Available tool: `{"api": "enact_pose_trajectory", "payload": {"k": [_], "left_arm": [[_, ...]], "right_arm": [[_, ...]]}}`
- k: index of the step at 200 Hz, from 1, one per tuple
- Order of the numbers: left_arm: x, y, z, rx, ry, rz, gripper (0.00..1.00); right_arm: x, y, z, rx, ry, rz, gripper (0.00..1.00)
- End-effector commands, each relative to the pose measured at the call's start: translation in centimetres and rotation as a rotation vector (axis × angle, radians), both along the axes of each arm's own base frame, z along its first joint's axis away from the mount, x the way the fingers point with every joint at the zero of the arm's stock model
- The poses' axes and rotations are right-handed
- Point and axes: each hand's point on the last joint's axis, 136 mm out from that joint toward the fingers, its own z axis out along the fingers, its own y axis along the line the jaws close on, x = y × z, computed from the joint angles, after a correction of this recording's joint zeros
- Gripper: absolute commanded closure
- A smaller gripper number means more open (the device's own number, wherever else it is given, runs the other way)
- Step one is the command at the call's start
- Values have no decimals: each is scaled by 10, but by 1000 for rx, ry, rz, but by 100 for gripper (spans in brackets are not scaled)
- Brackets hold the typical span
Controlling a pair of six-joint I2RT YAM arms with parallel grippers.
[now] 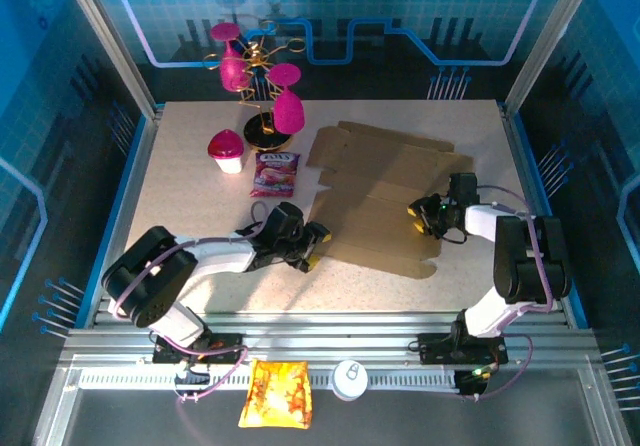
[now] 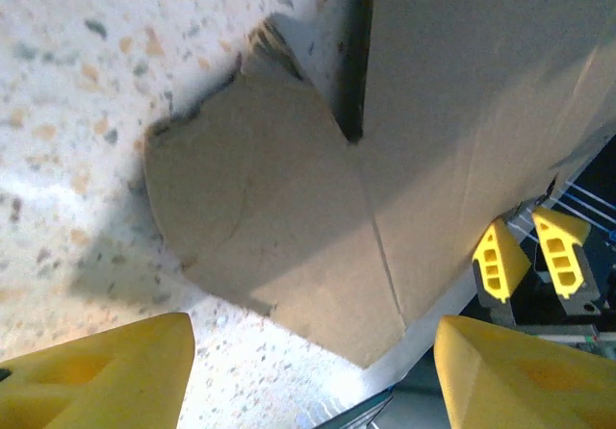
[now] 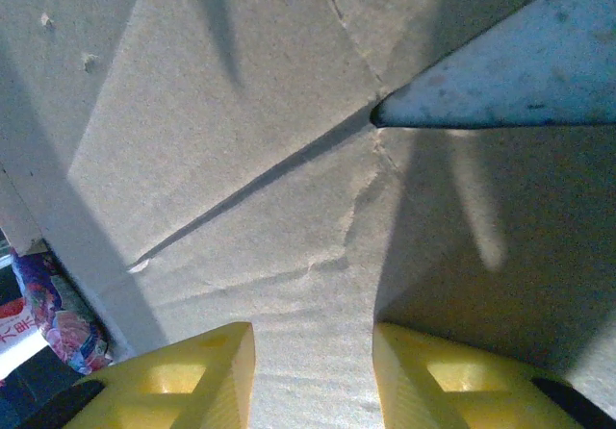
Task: Fold the paper box
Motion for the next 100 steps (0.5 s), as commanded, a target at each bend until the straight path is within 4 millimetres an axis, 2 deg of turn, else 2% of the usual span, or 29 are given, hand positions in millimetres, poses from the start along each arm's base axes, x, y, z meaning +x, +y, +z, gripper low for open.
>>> {"api": "enact_pose_trajectory", "payload": {"k": [1, 45, 78, 100], "left_arm": [[5, 1, -3, 12, 1, 25, 32], [10, 1, -8, 8, -29, 38, 33], [23, -4, -5, -7, -92, 30, 38], [24, -3, -4, -5, -102, 35, 41]], "right_arm": [[-22, 3, -23, -16, 118, 21, 61], [-21, 3, -24, -19, 134, 25, 62], [-21, 3, -24, -18, 143, 28, 63], [-21, 3, -25, -18, 147, 29, 63]]}}
